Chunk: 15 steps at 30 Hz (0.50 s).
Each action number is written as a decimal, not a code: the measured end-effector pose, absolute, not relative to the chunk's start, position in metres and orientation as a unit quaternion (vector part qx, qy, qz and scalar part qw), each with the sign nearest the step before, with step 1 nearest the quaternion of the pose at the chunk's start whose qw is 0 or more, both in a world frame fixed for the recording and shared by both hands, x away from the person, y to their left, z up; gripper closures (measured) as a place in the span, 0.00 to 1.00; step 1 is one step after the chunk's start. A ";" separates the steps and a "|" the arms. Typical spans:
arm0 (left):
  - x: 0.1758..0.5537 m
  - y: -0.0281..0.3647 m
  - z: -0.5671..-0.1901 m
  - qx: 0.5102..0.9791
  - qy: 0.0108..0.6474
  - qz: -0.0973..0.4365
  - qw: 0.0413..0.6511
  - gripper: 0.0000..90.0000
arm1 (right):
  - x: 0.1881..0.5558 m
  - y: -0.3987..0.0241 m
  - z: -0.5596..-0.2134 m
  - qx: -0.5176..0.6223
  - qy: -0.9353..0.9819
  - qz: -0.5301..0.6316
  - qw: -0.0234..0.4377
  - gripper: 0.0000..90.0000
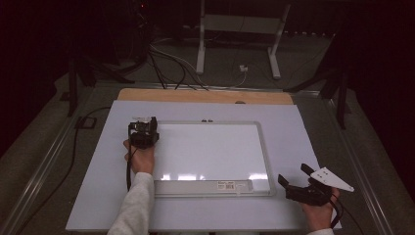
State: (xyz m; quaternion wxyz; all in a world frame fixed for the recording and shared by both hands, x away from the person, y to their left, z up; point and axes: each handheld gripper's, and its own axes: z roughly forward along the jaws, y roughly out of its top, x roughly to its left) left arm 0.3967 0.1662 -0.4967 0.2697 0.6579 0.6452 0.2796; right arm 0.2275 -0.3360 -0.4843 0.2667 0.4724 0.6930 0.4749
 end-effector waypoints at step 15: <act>0.375 0.181 -0.476 0.664 0.599 0.275 0.352 0.28 | 0.228 -0.334 -0.485 0.471 0.694 0.474 0.267 0.01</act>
